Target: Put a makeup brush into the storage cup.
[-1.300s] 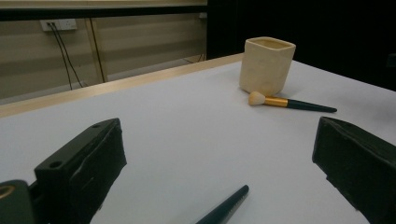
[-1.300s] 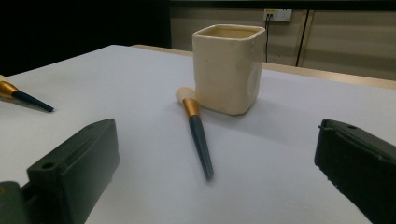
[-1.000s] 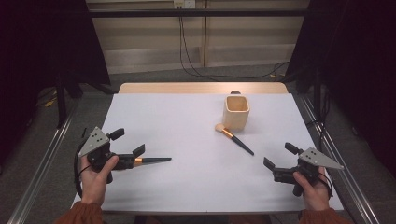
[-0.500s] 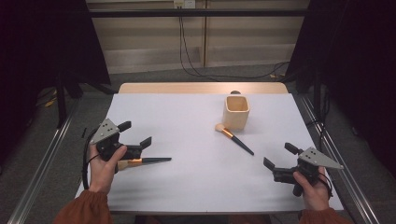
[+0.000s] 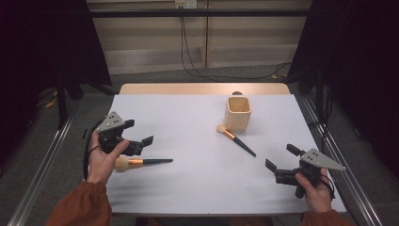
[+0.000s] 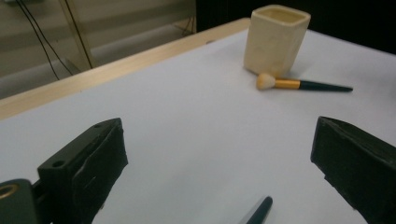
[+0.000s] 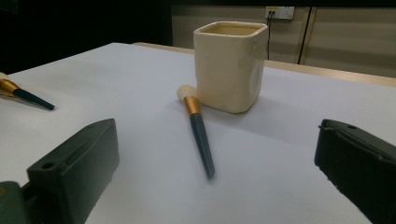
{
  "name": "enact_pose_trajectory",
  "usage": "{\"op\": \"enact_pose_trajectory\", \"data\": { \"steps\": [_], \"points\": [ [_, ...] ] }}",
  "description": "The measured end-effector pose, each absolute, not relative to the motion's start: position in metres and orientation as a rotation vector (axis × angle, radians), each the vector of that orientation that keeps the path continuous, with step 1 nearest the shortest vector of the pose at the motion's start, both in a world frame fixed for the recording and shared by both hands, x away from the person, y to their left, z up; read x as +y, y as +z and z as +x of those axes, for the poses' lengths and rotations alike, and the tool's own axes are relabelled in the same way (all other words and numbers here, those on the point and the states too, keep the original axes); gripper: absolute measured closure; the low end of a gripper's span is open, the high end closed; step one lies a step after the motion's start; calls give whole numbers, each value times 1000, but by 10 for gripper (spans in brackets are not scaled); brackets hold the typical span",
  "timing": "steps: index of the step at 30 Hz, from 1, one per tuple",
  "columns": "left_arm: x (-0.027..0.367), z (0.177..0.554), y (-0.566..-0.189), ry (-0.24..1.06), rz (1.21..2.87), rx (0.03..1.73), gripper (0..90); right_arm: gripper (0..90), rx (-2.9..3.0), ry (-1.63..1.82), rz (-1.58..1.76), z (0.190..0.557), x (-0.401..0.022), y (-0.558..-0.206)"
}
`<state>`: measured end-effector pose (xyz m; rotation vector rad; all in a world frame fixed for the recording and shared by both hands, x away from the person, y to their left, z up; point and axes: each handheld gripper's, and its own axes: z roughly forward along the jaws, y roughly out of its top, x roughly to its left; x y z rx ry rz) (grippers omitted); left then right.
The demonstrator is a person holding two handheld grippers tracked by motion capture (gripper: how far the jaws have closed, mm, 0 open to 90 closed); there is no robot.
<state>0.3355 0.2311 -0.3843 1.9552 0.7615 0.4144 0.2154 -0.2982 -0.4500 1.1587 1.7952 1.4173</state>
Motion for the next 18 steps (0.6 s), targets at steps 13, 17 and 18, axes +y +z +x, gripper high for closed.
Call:
{"op": "enact_pose_trajectory", "data": {
  "steps": [13, 17, 18],
  "points": [
    [230, 346, -387, 331, 2101, 782, 58, 0, 1805, 1416, 1161, 216, -298, -451],
    [229, 347, -387, 321, 2161, 766, 58, 0, 1805, 1417, 1161, 216, -297, -451],
    [228, 348, -387, 320, 2169, 763, 58, 0, 1806, 1416, 1162, 216, -297, -451]
  ]
}}
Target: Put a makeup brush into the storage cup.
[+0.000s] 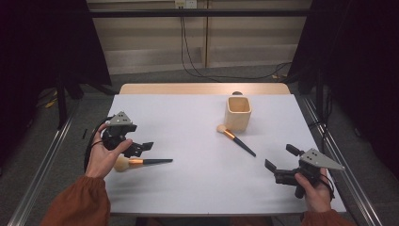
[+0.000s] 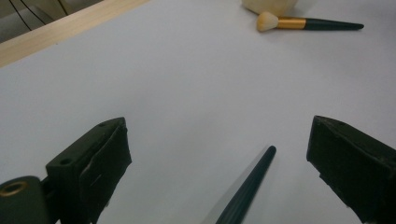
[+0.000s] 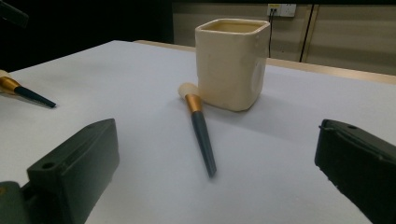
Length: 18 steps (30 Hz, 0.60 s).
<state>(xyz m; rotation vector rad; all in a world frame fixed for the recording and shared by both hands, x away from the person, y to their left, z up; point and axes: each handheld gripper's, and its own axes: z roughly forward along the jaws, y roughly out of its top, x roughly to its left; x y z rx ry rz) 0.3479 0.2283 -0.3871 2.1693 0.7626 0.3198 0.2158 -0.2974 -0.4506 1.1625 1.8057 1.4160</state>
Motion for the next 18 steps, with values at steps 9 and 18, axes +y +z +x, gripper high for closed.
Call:
{"op": "enact_pose_trajectory", "data": {
  "steps": [9, 18],
  "points": [
    [227, 355, -388, 256, 2292, 743, 57, 0, 1810, 1416, 1161, 216, -297, -451],
    [227, 358, -390, 145, 2424, 710, 59, 0, 1810, 1415, 1158, 216, -297, -451]
  ]
}}
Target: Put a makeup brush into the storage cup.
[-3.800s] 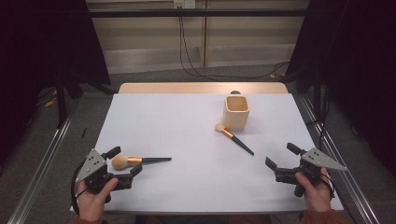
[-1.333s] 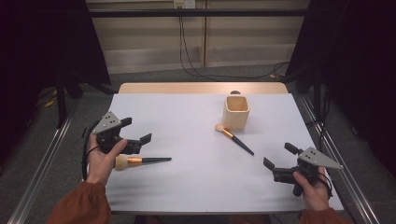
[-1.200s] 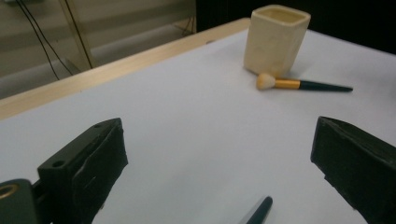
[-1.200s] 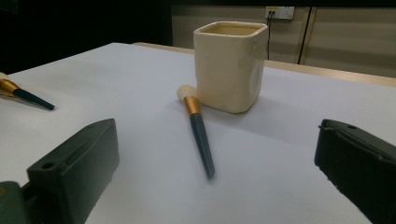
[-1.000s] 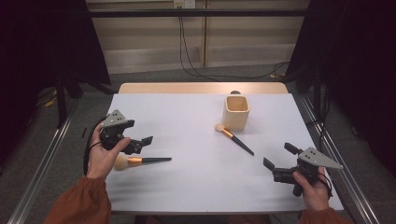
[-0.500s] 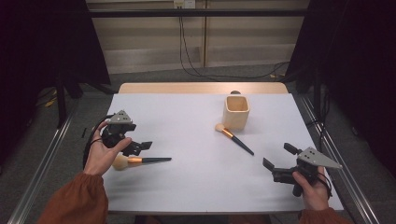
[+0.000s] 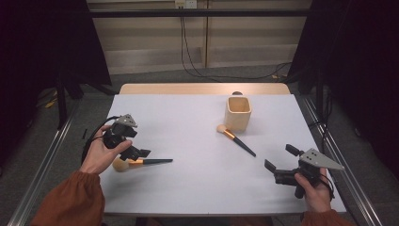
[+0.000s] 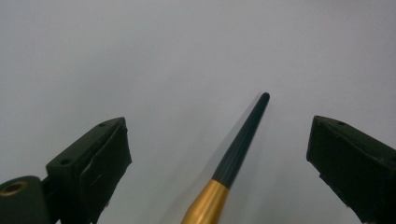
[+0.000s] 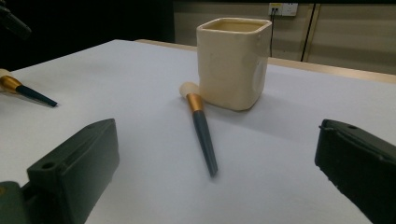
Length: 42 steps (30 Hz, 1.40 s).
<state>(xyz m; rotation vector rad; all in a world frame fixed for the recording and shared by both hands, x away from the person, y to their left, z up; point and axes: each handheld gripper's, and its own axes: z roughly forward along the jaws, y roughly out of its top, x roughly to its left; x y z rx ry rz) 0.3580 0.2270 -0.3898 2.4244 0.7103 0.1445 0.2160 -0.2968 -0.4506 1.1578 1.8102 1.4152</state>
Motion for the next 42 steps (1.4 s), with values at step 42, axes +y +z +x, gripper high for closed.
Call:
{"op": "enact_pose_trajectory", "data": {
  "steps": [42],
  "points": [
    [235, 374, -420, -114, 2836, 499, 206, 0, 1824, 1409, 1142, 216, -295, -451]
  ]
}}
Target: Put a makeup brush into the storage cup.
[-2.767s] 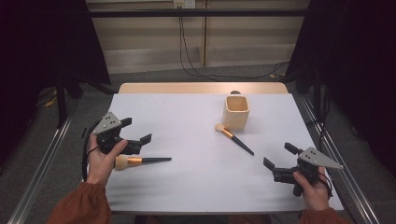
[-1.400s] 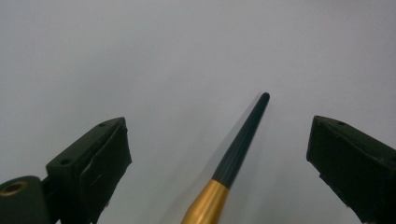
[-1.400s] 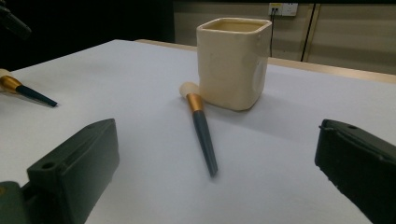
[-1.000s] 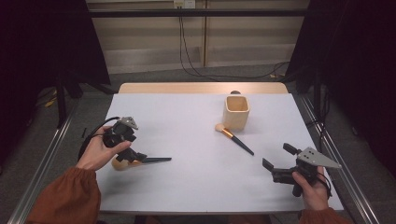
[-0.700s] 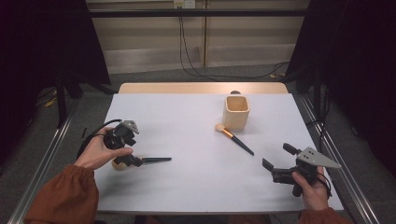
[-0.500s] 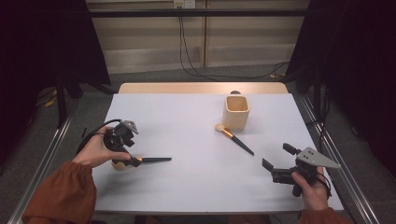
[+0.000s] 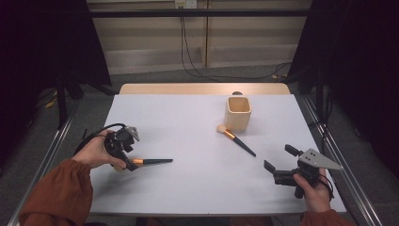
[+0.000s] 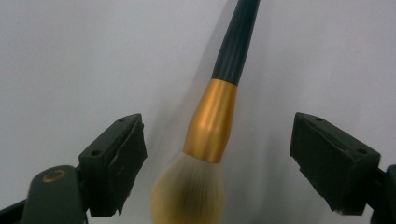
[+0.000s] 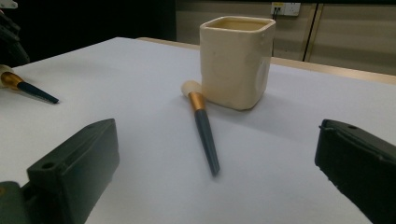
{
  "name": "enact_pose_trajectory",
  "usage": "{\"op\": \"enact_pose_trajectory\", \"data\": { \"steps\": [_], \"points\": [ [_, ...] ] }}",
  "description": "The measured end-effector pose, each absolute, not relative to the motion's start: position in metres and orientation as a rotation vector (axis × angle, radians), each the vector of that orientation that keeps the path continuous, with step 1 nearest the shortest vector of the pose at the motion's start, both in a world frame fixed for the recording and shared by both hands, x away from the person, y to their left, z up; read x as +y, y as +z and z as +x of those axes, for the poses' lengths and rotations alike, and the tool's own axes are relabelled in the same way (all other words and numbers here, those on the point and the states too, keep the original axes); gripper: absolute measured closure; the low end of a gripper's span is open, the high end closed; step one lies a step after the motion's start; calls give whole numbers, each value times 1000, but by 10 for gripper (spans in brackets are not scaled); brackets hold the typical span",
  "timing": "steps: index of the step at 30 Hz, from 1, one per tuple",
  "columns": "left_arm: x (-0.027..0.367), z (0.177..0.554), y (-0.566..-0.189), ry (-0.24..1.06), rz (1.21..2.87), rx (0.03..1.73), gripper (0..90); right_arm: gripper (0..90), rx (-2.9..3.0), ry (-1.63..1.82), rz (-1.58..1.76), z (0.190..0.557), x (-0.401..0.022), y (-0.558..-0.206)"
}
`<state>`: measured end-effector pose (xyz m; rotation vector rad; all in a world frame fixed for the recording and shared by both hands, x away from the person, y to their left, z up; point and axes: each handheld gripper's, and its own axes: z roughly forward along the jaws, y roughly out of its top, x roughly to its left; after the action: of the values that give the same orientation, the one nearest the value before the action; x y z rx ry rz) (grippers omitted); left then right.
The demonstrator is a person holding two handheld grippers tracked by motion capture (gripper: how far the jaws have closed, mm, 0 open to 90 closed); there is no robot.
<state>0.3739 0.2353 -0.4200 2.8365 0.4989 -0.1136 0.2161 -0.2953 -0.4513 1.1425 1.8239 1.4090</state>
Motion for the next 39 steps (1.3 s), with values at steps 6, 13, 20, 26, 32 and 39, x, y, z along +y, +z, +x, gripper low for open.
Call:
{"op": "enact_pose_trajectory", "data": {
  "steps": [6, 13, 20, 26, 32, 39],
  "points": [
    [233, 374, -426, -117, 2870, 462, 283, 0, 1826, 1408, 1145, 216, -295, -451],
    [228, 376, -431, -100, 2926, 410, 372, 0, 1830, 1407, 1146, 216, -295, -451],
    [224, 378, -436, -111, 2969, 385, 455, 0, 1830, 1406, 1142, 216, -296, -452],
    [228, 379, -440, -114, 2971, 384, 504, 0, 1831, 1406, 1143, 216, -295, -452],
    [227, 379, -442, -101, 2976, 385, 551, 0, 1832, 1407, 1143, 216, -295, -452],
    [226, 379, -443, -79, 2977, 410, 595, 0, 1833, 1407, 1143, 216, -295, -452]
  ]
}}
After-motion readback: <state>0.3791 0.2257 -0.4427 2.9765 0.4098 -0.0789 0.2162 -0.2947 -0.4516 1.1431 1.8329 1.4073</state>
